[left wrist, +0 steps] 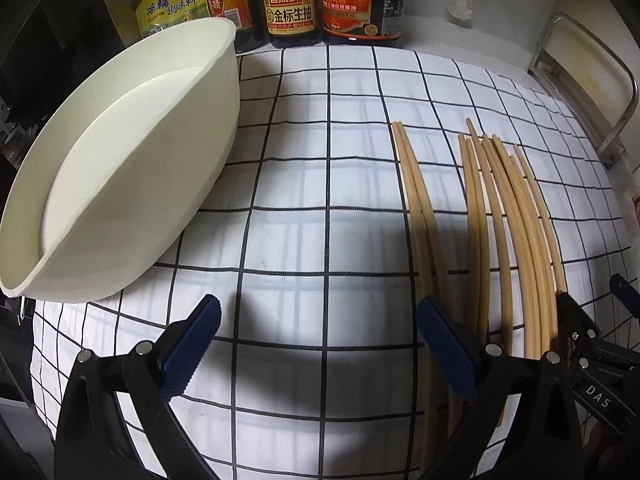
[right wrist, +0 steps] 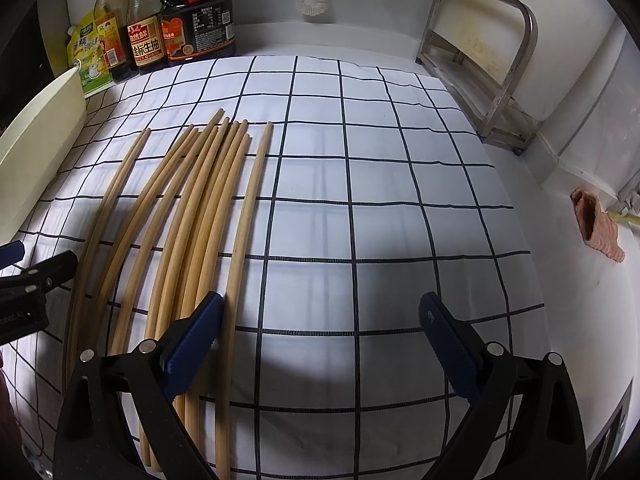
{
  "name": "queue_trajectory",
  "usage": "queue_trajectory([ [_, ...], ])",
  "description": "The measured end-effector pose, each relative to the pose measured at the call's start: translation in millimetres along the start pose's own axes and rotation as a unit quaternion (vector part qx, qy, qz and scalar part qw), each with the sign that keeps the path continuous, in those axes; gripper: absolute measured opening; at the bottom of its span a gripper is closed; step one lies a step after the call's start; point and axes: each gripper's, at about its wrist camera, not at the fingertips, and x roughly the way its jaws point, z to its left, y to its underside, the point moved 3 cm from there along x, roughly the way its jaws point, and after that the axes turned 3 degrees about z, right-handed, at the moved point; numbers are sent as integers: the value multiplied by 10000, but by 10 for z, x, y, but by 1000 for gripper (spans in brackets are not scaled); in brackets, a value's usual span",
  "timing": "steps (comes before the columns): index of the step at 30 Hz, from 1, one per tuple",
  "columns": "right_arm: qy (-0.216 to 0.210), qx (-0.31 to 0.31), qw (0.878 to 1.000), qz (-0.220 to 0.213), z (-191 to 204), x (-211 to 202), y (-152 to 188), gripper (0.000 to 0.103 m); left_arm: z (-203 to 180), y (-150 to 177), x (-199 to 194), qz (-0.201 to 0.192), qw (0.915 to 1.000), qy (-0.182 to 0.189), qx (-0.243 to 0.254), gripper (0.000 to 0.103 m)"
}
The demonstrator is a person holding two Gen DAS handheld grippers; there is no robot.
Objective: Organize utensils
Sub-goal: 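Move the left tool toward the wooden chopsticks while the right tool approaches them too, then close the left tool on one chopstick while the right tool grasps another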
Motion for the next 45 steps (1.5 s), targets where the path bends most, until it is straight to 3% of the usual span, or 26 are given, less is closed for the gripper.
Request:
queue_trajectory([
  [14,-4,23,10000,-35,1,-1,5,94,-115,-25,36,37,9999,28,137,97],
  [20,54,-33,9999,-133,22,-4,12,94,-68,-31,93,144,9999,87,-40,98],
  [23,-9,-62,9998,-182,41,-7,6,88,-90,-51,87,86,10000,29,31,96],
  [25,-53,-95,9997,-213,58,-18,10,81,-128,-68,65,13,9999,29,142,86],
  [29,-345,-263,9988,-239,152,-48,14,51,-186,-91,32,-9,9994,287,175,64],
  [32,-567,-389,9974,-194,233,-61,12,27,-253,-94,-8,-38,9990,326,309,42],
  [34,-585,-519,9968,-170,297,-68,3,11,-306,-100,-23,-16,9984,382,419,16],
  [35,-556,-538,9969,-164,315,-71,-1,7,-313,-97,-28,1,9982,413,443,10],
  [45,-906,-29,9958,-147,173,-198,-63,6,-255,-171,-102,87,9975,547,448,7],
])
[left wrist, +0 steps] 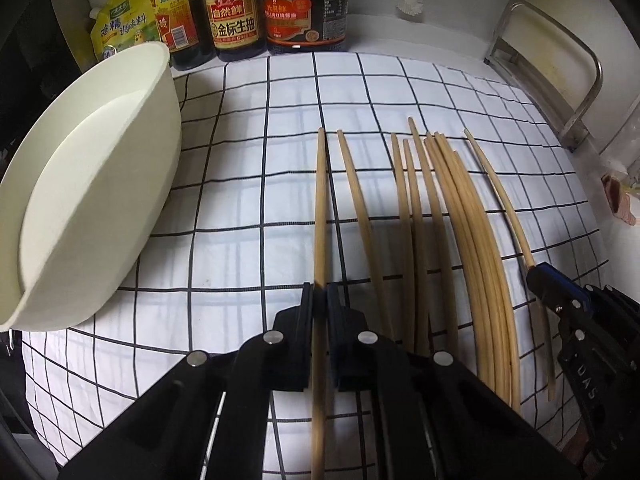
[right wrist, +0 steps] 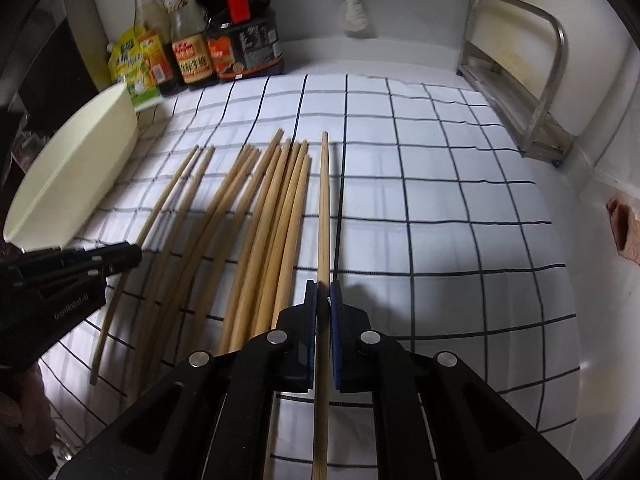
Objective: Organize utensils
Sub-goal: 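Close the left tool on one chopstick while the right tool grasps another, then carry the left tool's chopstick into the white basin while the right tool releases its own there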
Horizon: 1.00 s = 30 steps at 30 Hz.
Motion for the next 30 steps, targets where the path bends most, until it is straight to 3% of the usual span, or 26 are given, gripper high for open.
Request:
queue_trajectory([
  [7,-188,93,9995,-240,180,-317,-231,6,153,-139,-397,-226,9997,136,-3,7],
  [16,-738,-302,9945,-685,1070,-573,-832,6,930,-427,-1032,-825,9960,-61,-347,7],
  [22,-1231,-630,9883,-647,1916,-367,-1270,6,1688,-602,-1155,-958,9930,-296,-630,7],
  [30,-1461,-827,9855,-251,2742,88,-1558,6,2431,-759,-867,-795,9923,-433,-841,7],
])
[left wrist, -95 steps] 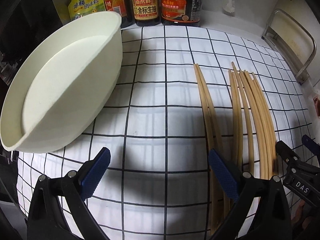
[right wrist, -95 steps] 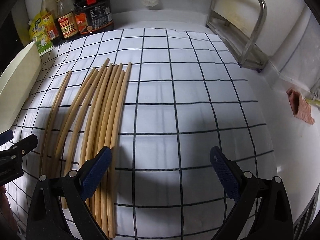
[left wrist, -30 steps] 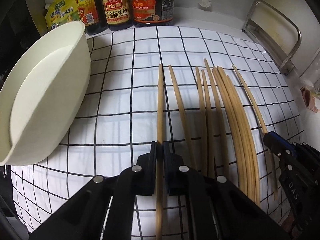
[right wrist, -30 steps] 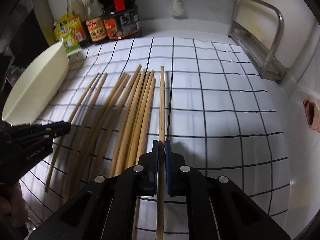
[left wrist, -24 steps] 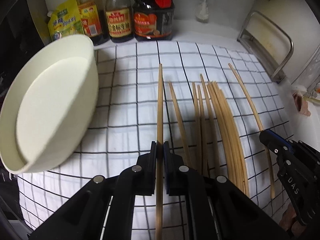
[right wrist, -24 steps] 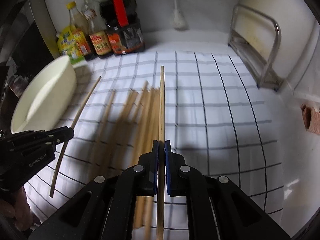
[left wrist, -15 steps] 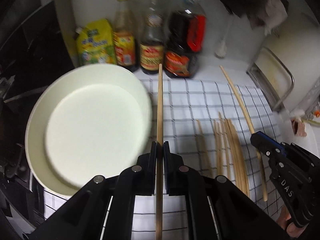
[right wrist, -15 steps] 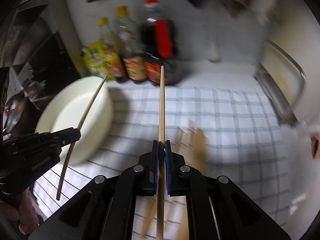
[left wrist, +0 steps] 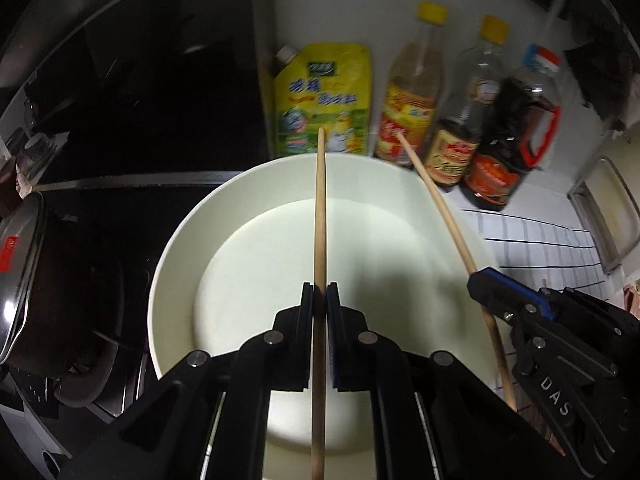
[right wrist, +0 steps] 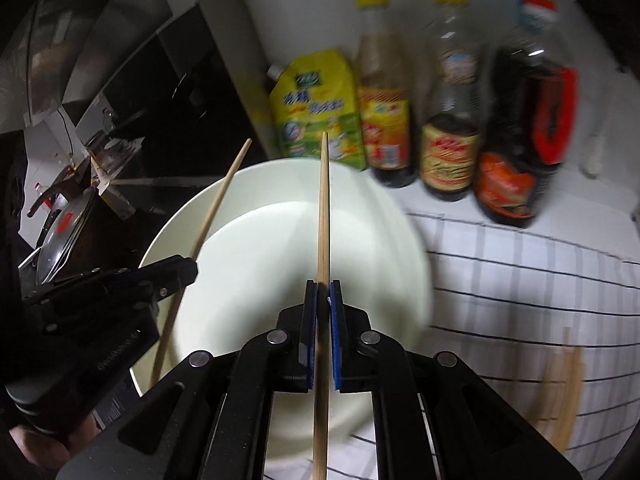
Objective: Organize utensils
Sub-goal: 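Carry the left tool's chopstick into the white basin while the right tool releases its own there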
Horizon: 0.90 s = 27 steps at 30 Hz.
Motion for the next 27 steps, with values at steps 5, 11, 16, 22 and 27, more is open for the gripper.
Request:
queue_trajectory([
  [5,-10,78,9991,413,109,388,-15,6,165,39,263,245,9997,12,-34,7],
  [11,39,155,9971,748,127,646,87,6,268,161,527,558,9984,41,-120,7],
  [16,95,170,9963,834,107,672,125,6,299,188,638,674,9976,33,-160,8],
  [22,217,190,9963,811,88,643,119,7,356,188,628,641,9975,-25,-285,25],
  [27,262,185,9974,648,72,508,97,7,410,154,527,509,9978,-92,-414,49],
])
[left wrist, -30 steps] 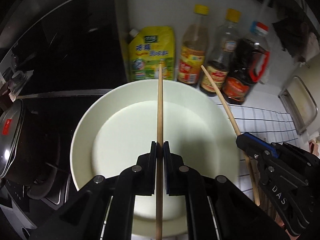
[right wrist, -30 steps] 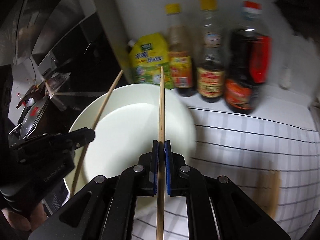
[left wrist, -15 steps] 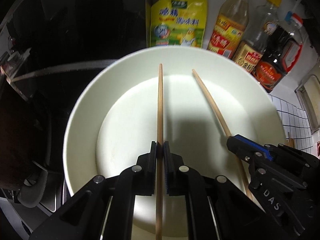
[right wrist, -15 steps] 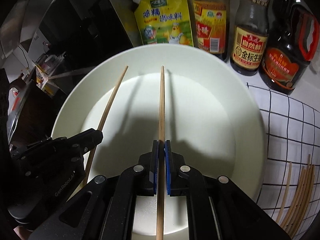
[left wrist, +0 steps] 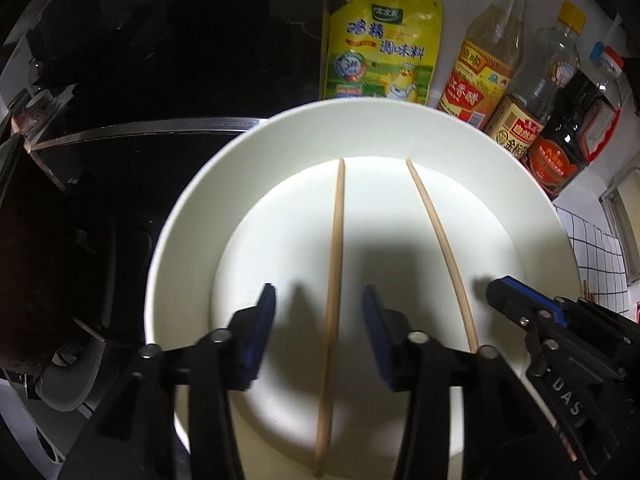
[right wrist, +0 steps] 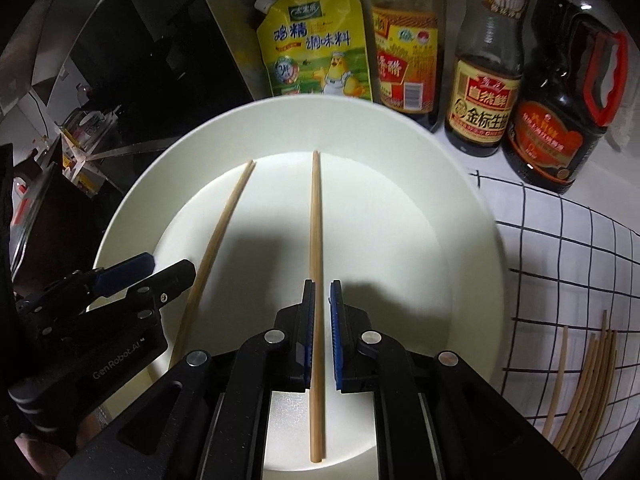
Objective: Organize utensils
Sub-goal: 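Carry the left tool's chopstick into the white basin while the right tool releases its own there, then move the left tool back to the chopsticks while the right tool returns too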
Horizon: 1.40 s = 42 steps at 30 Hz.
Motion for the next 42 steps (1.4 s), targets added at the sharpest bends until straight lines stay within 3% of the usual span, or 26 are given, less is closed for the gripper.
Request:
queue_trajectory([
  [13,15,9,9999,-129,-17,-317,222,7,19,119,-333,-101,9999,-9,-38,52],
  [22,107,63,9996,-253,-98,-676,516,15,-124,374,-606,-279,9996,45,-56,59],
  [31,223,105,9992,-320,-246,-1044,832,17,-426,627,-898,-460,9986,194,150,60],
  [42,486,417,9970,-432,-740,-1426,1183,24,-982,840,-1012,-442,9964,416,585,63],
])
